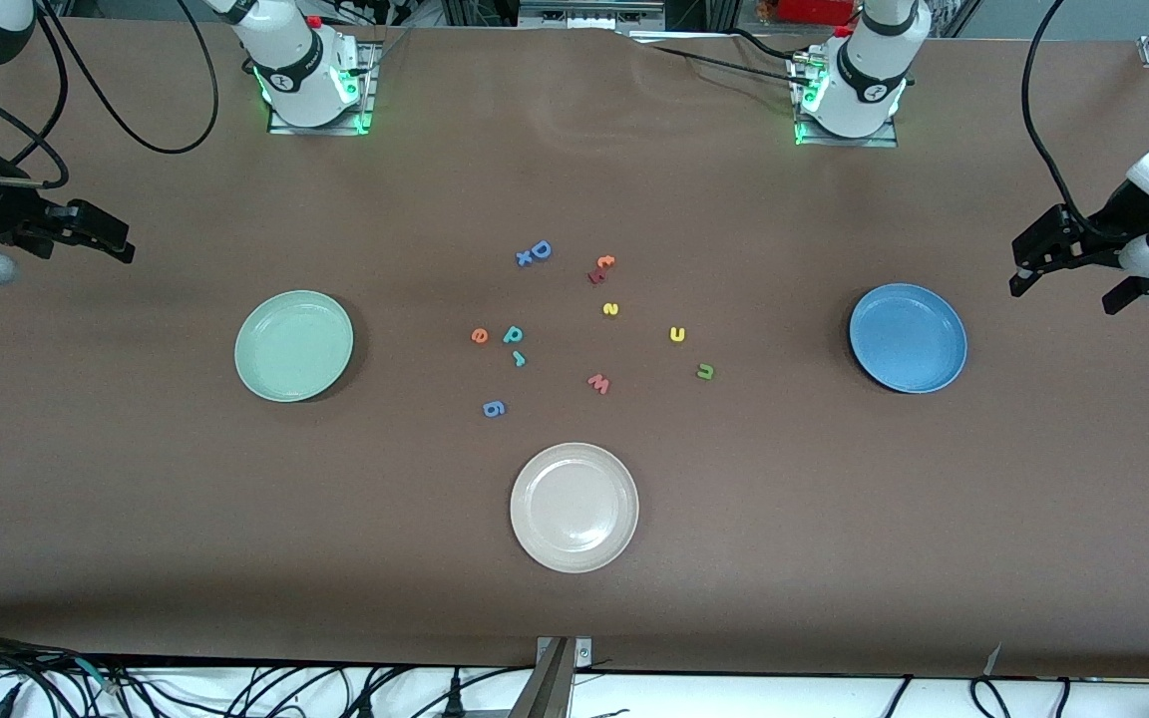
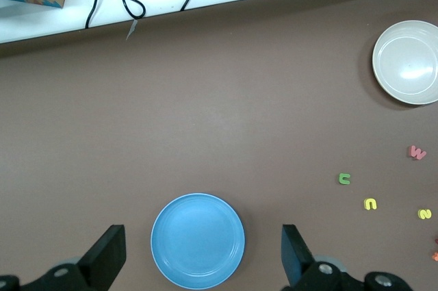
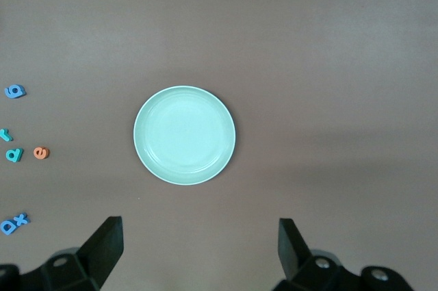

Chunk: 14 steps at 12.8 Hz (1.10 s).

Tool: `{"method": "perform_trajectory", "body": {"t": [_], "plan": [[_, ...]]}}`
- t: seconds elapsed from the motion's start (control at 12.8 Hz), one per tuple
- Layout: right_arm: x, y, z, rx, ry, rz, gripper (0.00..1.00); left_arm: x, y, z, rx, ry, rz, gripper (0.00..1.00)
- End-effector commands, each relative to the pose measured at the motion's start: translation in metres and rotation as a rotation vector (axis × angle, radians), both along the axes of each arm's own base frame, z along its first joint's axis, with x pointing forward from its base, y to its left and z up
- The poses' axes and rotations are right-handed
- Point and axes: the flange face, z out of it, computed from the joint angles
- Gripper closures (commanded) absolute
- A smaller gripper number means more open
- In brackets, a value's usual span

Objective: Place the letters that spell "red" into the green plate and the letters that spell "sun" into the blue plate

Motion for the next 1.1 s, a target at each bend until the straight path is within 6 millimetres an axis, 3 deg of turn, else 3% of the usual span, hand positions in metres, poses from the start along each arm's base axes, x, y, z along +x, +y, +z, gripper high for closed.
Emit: {"method": "perform_trajectory", "body": {"t": [0.0,1.02], "plan": [[0.005,0.0003,0.0051,-0.015,-0.024,0.02,0.0,0.0028,0.0032,0.0061,-0.021,0.003,0.005,0.0],[0.0031,0.0012,0.0058,-0.015,-0.016,0.021,0.0,0.0058,-0.0018,0.0084,-0.021,-0.003,-0.003,0.0]]}}
